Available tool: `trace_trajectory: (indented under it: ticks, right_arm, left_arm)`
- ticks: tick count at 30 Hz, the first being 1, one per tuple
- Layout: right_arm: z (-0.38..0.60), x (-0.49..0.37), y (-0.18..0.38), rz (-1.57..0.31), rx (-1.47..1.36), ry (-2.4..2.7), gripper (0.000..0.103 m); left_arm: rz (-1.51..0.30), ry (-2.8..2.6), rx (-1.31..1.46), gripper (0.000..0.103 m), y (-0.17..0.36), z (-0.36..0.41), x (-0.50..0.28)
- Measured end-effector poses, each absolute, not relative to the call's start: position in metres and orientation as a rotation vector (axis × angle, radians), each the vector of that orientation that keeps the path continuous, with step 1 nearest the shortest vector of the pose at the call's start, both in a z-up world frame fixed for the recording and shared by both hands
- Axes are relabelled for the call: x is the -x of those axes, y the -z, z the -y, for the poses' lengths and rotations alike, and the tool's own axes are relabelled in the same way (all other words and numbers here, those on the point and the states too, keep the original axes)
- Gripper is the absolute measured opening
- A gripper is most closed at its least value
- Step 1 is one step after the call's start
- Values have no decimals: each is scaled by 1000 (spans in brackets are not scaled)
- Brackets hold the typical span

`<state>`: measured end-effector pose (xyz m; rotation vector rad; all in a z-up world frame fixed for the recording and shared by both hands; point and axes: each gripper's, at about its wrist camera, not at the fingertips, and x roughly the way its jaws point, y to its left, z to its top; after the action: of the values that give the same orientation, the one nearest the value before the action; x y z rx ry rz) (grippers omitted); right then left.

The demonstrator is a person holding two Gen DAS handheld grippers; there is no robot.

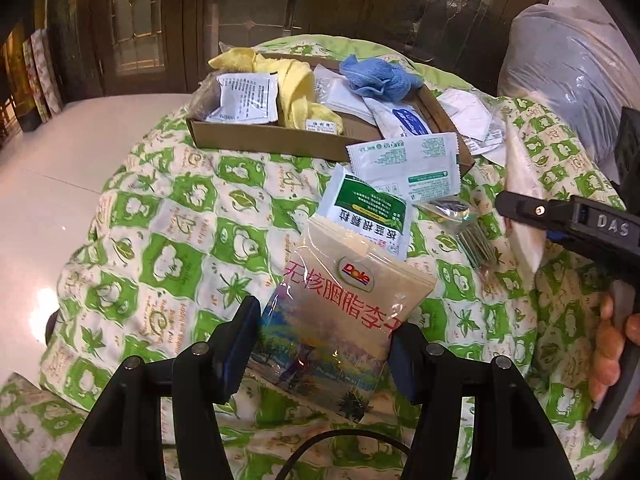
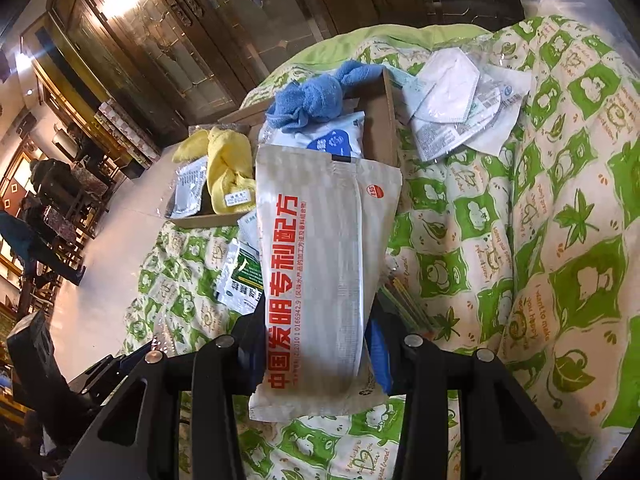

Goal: Organize soft objects
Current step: 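Lift and carry the red-lettered packet with right tool while left tool carries the Dole bag toward the box, then lower the red-lettered packet into the box with right tool while left tool lowers the Dole bag in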

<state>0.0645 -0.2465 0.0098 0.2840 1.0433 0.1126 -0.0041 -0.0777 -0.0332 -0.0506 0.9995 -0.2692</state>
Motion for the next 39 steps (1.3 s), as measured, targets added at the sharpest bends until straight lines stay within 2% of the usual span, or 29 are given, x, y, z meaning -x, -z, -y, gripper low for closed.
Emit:
trace_trajectory:
  ticks: [17, 30, 39]
  right_arm:
    - [254, -78, -36, -1021, -284, -112, 41]
    - [287, -121, -73, -949, -257, -59, 41]
    - [294, -172, -57, -998, -333, -95, 41]
  left_arm:
    - [-953, 253, -34, 62, 26, 86, -4]
    - [-922, 230, 20, 62, 6, 71, -31]
    - [-887, 228, 14, 62, -24, 70, -70]
